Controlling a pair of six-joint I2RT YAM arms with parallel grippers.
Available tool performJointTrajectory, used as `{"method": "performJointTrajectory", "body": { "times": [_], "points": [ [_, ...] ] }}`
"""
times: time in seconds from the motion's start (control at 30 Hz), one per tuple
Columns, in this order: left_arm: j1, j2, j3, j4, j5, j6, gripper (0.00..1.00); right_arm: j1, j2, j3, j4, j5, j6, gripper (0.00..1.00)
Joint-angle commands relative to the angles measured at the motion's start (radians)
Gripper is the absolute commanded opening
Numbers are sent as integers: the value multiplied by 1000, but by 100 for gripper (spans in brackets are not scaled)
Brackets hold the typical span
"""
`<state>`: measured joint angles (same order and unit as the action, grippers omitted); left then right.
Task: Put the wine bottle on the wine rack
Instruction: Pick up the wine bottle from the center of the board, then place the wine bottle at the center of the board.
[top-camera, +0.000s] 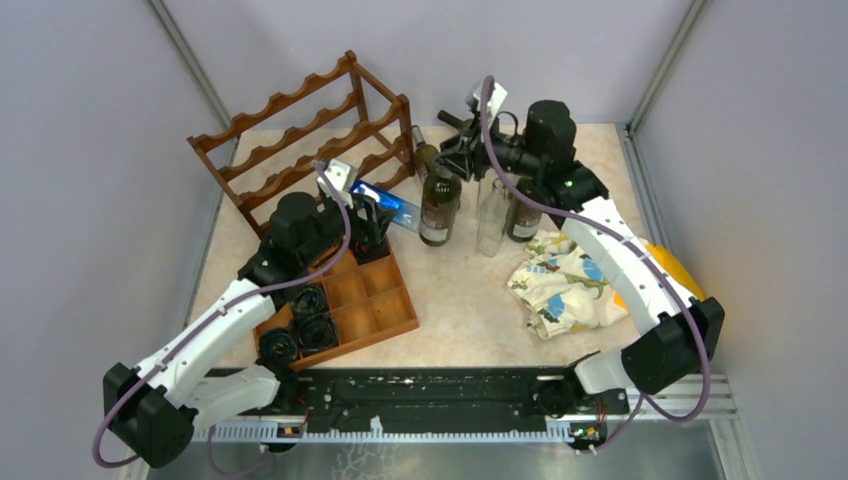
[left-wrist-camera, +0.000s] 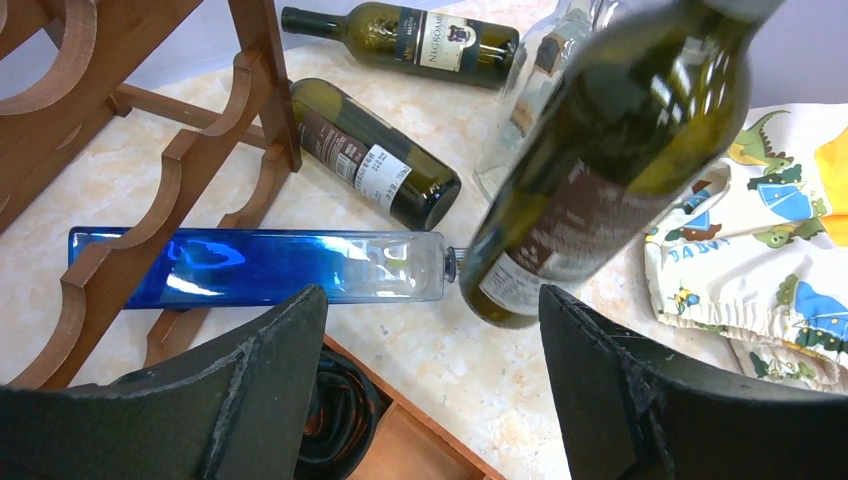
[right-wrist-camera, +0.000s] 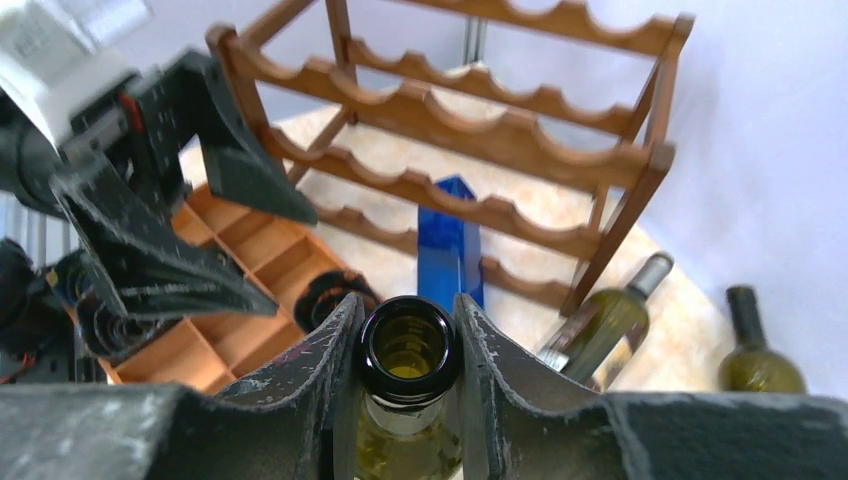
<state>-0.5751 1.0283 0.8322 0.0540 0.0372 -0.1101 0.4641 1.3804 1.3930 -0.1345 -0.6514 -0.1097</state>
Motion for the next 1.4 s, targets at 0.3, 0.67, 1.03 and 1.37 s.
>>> {"method": "performJointTrajectory", "body": {
  "times": [0.3,0.67,1.03,1.37],
  "points": [
    [4,-51,-19,45,30,11,83,-21,206,422,94,214,-33,0],
    [3,-65,-43,72,36,-2,83,-87,481,719,95,366,-78,0],
    [4,-54,-48,84,38,-5,83,-108,613,714,159,458,-137,0],
    [4,-45,-57,95,43,-15,83,-122,646,683,170,472,-117,6]
  ]
}}
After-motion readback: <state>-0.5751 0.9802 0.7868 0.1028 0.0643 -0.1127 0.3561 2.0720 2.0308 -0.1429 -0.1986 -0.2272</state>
